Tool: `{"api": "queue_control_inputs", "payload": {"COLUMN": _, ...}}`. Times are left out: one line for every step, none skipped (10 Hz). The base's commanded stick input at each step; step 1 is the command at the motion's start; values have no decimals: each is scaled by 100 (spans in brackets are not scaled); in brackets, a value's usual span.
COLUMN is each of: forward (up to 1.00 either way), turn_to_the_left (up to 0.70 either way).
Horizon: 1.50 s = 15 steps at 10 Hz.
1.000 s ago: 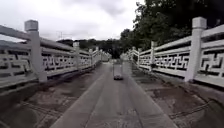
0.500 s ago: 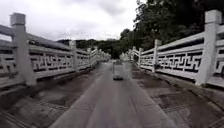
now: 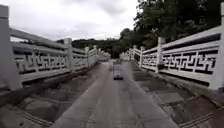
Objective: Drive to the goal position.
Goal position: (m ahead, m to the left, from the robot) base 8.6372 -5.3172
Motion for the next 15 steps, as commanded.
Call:
{"api": "queue_control_inputs", "payload": {"forward": 66, "turn_to_the_left": 1}}
{"api": "queue_control_inputs", "payload": {"forward": 65, "turn_to_the_left": 1}}
{"api": "queue_control_inputs", "payload": {"forward": 66, "turn_to_the_left": 1}}
{"api": "queue_control_inputs", "payload": {"forward": 66, "turn_to_the_left": 1}}
{"api": "queue_control_inputs", "payload": {"forward": 66, "turn_to_the_left": 1}}
{"api": "queue_control_inputs", "payload": {"forward": 66, "turn_to_the_left": 1}}
{"api": "queue_control_inputs", "payload": {"forward": 66, "turn_to_the_left": 1}}
{"api": "queue_control_inputs", "payload": {"forward": 66, "turn_to_the_left": 1}}
{"api": "queue_control_inputs", "payload": {"forward": 66, "turn_to_the_left": 1}}
{"api": "queue_control_inputs", "payload": {"forward": 66, "turn_to_the_left": 1}}
{"api": "queue_control_inputs", "payload": {"forward": 66, "turn_to_the_left": 1}}
{"api": "queue_control_inputs", "payload": {"forward": 66, "turn_to_the_left": 1}}
{"api": "queue_control_inputs", "payload": {"forward": 66, "turn_to_the_left": 1}}
{"api": "queue_control_inputs", "payload": {"forward": 66, "turn_to_the_left": 1}}
{"api": "queue_control_inputs", "payload": {"forward": 66, "turn_to_the_left": 1}}
